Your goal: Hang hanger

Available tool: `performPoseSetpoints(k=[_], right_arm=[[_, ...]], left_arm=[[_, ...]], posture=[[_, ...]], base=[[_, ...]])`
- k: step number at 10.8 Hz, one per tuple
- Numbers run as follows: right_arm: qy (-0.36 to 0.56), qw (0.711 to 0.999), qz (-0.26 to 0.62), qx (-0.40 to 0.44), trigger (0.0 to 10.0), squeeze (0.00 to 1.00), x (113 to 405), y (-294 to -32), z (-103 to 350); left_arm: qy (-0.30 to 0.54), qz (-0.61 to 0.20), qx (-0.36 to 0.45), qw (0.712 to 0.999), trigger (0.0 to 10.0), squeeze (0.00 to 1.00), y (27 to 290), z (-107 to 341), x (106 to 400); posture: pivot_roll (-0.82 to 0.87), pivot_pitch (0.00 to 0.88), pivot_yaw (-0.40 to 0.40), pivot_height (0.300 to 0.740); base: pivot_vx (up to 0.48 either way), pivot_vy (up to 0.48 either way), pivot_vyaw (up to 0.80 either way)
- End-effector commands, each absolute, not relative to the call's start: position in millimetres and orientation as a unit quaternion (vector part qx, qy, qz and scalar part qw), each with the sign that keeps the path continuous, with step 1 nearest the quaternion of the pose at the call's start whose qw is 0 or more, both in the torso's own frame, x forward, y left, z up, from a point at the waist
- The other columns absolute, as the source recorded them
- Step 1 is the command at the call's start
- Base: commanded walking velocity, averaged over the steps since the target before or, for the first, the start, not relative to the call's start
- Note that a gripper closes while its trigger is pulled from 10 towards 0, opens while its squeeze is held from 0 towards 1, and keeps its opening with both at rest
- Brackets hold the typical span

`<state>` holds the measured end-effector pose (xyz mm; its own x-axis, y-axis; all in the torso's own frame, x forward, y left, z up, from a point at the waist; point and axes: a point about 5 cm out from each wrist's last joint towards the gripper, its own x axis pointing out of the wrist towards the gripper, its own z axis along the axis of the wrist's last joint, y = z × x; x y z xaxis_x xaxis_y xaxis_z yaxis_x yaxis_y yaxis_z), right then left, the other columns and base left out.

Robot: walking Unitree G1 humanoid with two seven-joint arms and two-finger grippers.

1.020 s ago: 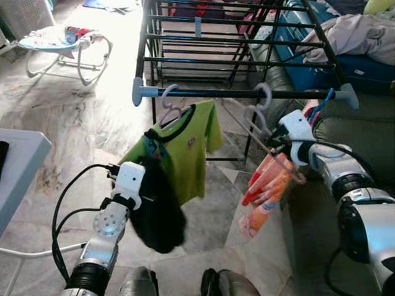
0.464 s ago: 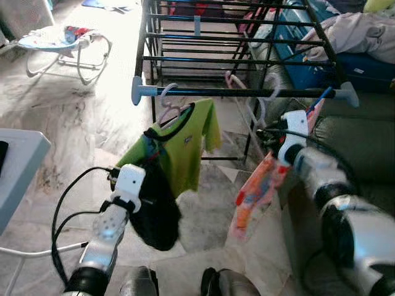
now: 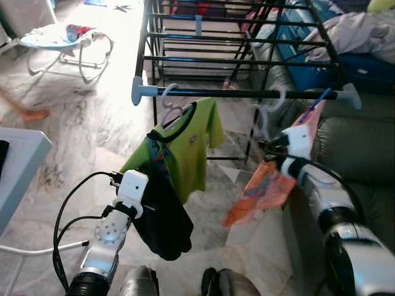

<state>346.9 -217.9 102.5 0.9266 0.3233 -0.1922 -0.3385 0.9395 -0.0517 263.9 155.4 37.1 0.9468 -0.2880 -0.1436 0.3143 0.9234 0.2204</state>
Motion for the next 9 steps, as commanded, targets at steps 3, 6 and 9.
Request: performPoseSetpoints(k=[3,6,9], right_arm=[[0.0,0.977,0.149,-0.151,0.0,0.0,349.2,-229.2,135.8],[-0.006,0.972,0.157,-0.175,0.0,0.0,348.2,-229.8,142.5],[0.056,0.933,0.252,-0.25,0.0,0.0,336.3,-233.0,133.6]], left_arm=[[0.04,-0.169,0.125,0.977,10.0,0.0,144.0,43.9,269.8],[0.047,-0.168,0.124,0.977,10.0,0.0,144.1,40.5,265.6],[0.053,-0.171,0.124,0.976,10.0,0.0,142.5,38.9,266.1]], posture=[[0.03,0.109,-0.065,0.74],[0.03,0.11,-0.074,0.74],[0.02,0.113,-0.072,0.74]], base=[[0.0,0.0,0.0],[0.0,0.0,0.0],[0.0,0.0,0.0]])
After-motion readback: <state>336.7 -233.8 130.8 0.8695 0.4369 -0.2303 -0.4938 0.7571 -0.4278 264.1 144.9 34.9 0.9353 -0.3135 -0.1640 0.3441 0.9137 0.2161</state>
